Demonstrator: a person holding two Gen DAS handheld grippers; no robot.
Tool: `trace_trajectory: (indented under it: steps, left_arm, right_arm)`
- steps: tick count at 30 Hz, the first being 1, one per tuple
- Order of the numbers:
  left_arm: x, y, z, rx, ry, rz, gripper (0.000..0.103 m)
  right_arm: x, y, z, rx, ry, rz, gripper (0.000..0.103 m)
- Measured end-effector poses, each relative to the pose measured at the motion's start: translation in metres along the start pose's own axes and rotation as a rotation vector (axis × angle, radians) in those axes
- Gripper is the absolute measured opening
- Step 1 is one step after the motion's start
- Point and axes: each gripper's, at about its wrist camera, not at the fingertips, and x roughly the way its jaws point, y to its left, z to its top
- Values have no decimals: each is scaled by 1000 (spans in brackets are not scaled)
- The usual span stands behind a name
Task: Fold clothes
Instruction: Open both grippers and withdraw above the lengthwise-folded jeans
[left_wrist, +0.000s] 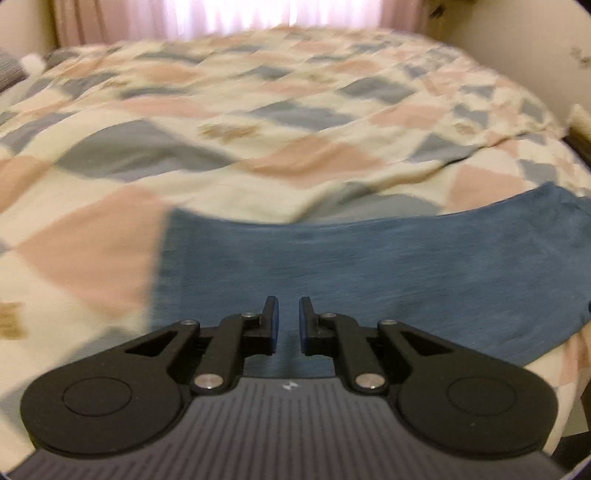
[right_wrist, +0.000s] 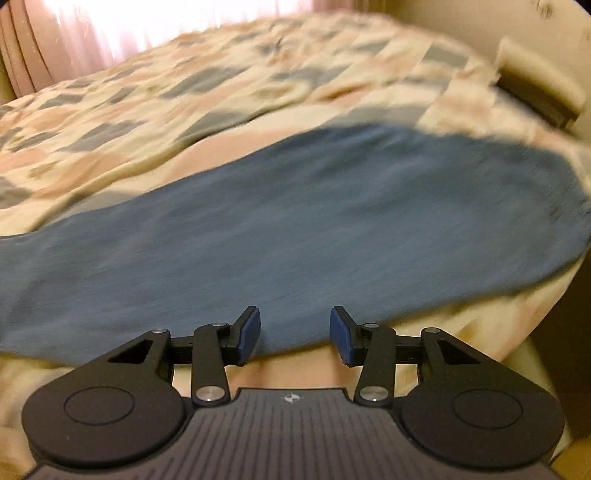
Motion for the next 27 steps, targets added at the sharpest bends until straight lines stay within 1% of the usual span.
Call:
trace_trajectory:
  steps: [1, 3, 5, 7, 9, 11, 12, 17, 22, 25, 27]
  left_arm:
    - [-7, 6, 7, -7, 18, 9, 8]
    - [-25, 10, 20, -5, 43, 21, 10]
    - [-45, 7, 33, 9, 60, 28, 16]
    - [-66, -3, 39, 29, 52, 16, 30]
    - [-84, -15, 42, 55, 43, -7, 33]
    - [-96, -28, 42, 73, 46, -28, 36]
    - [-102, -34, 41, 82, 50, -42, 38]
    - [-118, -58, 32, 92, 69, -75, 38]
    - [-132, -81, 23, 104, 65, -55, 38]
    - [-143, -99, 16, 124, 61, -50, 38]
    - [-152, -110, 12, 131, 53, -47, 38]
  right_arm:
    - [-5, 12, 3, 8, 33, -1, 48]
    - [-14, 37, 9, 24, 100, -4, 53]
    - [-24, 61, 15, 41, 167, -7, 55]
    - [-36, 82, 22, 59, 216, -10, 62]
    - [-54, 92, 33, 81, 211, -16, 78]
    - [-67, 94, 37, 83, 199, -17, 85]
    - [-72, 93, 38, 81, 193, -16, 86]
    - [-101, 90, 43, 67, 159, -15, 89]
    - [-129, 87, 47, 54, 125, -13, 89]
    - [-143, 77, 39, 35, 105, -29, 89]
    - [-153, 71, 34, -1, 80, -54, 89]
